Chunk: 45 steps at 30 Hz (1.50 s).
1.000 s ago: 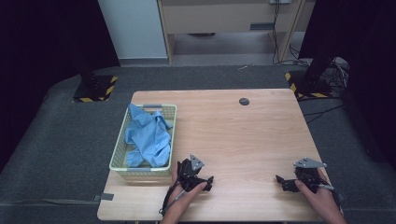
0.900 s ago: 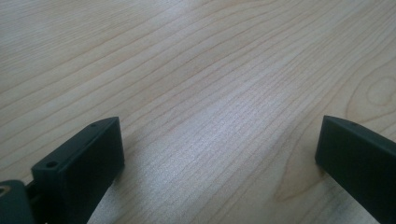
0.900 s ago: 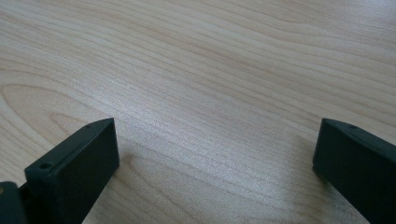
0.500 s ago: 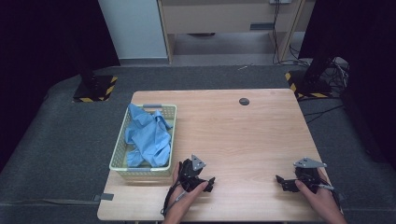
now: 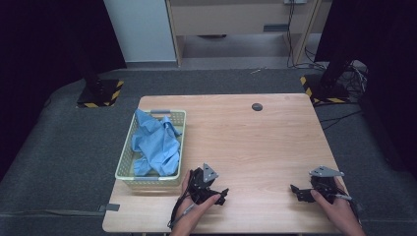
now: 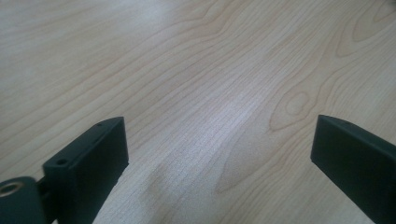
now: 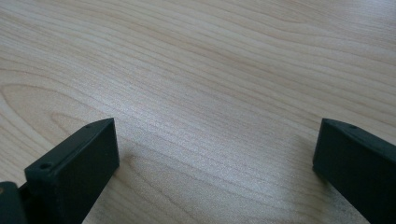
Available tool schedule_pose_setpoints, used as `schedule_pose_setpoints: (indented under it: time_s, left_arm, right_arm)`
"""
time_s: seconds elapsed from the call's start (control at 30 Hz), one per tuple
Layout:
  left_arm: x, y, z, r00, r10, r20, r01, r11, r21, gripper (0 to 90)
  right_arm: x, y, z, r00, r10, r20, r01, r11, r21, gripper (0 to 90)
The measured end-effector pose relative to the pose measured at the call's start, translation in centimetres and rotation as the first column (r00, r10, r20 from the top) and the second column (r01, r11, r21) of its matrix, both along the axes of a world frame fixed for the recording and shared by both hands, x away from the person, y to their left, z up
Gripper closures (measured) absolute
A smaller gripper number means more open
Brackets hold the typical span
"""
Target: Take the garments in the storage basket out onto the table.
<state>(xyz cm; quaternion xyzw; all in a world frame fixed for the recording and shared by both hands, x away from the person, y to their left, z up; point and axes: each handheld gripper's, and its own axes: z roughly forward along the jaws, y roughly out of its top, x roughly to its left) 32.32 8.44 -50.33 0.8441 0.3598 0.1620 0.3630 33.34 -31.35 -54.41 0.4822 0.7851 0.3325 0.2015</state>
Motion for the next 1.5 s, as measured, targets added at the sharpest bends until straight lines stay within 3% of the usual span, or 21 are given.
schedule_pose_setpoints:
  time_s: [0.17,0.47,0.87,1.2,1.5]
  left_arm:
    - [-0.6,0.2,1.1,0.9996,-0.012,0.027,0.012,0.9998,0.014,4.5]
    - [-1.4,1.1,2.8,0.9984,-0.012,0.056,0.012,0.9999,0.001,4.2]
    - [-1.0,2.5,3.4,0.9964,0.025,0.081,-0.025,0.9997,-0.001,4.5]
    - [-0.7,4.3,4.6,0.9899,0.074,0.121,-0.070,0.9971,-0.030,4.9]
    - [-0.8,5.4,5.9,0.9871,0.097,0.127,-0.092,0.9949,-0.041,4.5]
  right_arm:
    - [0.0,0.0,0.0,1.0000,0.000,0.000,0.000,1.000,0.000,0.5]
    - [0.0,0.0,0.0,1.0000,0.002,0.001,-0.002,1.000,-0.002,0.5]
    - [0.1,0.0,0.0,1.0000,-0.005,0.002,0.005,1.000,-0.005,0.5]
    - [0.1,0.1,0.0,0.9999,-0.010,0.003,0.010,1.000,-0.003,0.5]
    - [0.1,0.1,0.0,0.9999,-0.013,0.003,0.013,1.000,-0.003,0.5]
